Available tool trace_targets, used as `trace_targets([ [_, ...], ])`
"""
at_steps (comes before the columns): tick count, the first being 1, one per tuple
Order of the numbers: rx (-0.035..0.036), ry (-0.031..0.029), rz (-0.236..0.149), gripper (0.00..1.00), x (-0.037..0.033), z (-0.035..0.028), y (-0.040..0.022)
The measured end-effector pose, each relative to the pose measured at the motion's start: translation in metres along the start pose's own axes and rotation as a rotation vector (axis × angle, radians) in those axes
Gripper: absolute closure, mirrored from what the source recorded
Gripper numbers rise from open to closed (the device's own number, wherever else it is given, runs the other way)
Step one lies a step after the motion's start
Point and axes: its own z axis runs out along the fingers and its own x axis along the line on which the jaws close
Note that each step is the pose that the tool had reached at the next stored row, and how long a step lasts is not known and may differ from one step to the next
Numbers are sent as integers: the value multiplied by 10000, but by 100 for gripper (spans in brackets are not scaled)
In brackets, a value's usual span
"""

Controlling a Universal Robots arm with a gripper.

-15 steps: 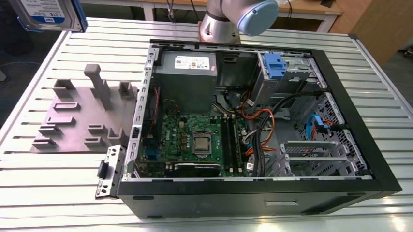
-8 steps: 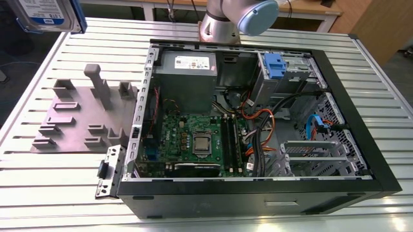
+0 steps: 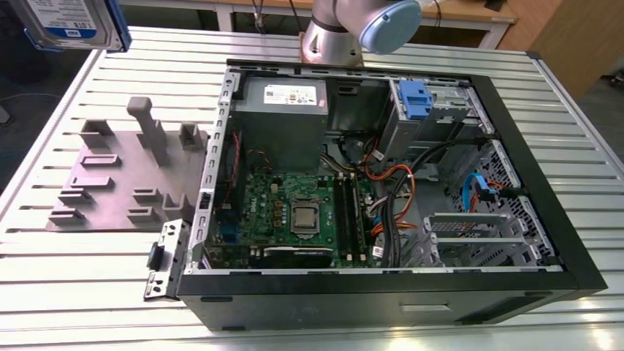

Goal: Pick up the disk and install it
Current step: 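Pick up the disk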

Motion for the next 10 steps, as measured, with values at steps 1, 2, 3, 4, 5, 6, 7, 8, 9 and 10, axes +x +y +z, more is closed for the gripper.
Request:
trace_targets([
  [1,-1,1,0,63,0,-1,-5],
  [2,1,0,-1,63,1,0,-11],
  [3,0,1,0,63,1,-1,-18],
  [4,0,0,0,63,1,-1,-26],
  [5,0,0,0,63,1,-2,-35],
  [6,-1,0,0,63,1,-2,-44],
  [7,0,0,0,63,1,-2,-53],
  [8,0,0,0,63,2,-3,-62],
  [9,0,0,0,63,2,-3,-70],
  [10,0,0,0,63,2,-4,-79],
])
